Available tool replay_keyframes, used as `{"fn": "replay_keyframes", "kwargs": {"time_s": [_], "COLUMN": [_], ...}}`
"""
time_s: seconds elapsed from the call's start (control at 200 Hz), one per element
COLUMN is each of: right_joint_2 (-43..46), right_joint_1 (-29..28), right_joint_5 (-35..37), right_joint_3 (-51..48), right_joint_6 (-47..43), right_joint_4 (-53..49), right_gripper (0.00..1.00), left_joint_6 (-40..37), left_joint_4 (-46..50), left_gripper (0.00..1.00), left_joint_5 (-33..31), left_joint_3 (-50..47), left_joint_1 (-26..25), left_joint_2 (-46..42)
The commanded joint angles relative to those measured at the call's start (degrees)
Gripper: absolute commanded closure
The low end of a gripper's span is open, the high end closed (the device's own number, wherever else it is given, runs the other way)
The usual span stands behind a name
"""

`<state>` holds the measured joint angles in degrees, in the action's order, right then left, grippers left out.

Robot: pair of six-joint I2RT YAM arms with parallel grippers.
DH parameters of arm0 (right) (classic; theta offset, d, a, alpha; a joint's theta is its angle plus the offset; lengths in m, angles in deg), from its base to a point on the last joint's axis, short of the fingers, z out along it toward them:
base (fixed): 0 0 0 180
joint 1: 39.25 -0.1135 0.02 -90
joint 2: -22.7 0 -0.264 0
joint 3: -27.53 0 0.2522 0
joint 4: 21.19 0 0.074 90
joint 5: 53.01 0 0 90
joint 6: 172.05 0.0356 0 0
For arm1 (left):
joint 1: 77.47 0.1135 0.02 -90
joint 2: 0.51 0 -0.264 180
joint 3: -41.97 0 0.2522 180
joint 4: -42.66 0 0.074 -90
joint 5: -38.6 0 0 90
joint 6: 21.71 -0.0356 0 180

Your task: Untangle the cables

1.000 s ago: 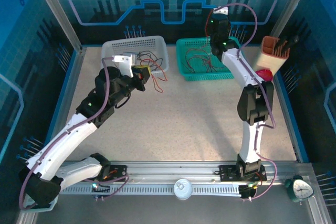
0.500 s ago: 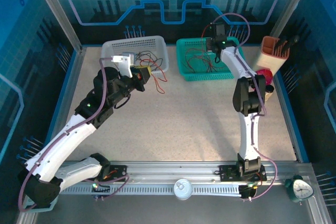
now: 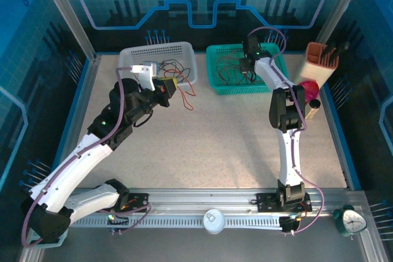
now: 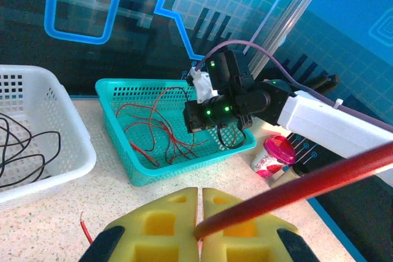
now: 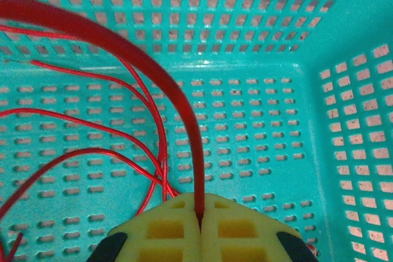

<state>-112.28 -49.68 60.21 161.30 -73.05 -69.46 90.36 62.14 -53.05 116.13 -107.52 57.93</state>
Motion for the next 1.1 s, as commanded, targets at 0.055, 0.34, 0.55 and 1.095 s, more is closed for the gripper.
{"fn": "replay_keyframes", "kwargs": {"time_s": [0.055,0.34,0.55,1.095], "right_joint_2": [3.24,8.10,12.02,36.59], "right_joint_1": [0.50,1.29,1.28,-5.32], "right_joint_5": [1.57,1.26,-1.70,-22.22], "right_joint_3": [-3.42,-8.72,-9.41,-26.13], "right_joint_6": [0.98,1.20,2.34,10.68], "right_joint_4": [-0.39,2.40,3.65,15.07], "right_gripper": [0.97,0.46,0.33,0.33], "left_joint_6": [1.27,1.61,1.75,2.98], "left_joint_4": [-2.11,-1.93,-2.27,-2.46], "left_gripper": [1.00,1.00,1.00,1.00], "left_joint_5": [1.12,1.26,1.31,1.48], "left_joint_3": [1.82,1.78,1.89,1.90], "left_joint_1": [0.06,0.02,0.06,-0.04], "left_joint_2": [-1.48,-2.10,-2.10,-0.02]}}
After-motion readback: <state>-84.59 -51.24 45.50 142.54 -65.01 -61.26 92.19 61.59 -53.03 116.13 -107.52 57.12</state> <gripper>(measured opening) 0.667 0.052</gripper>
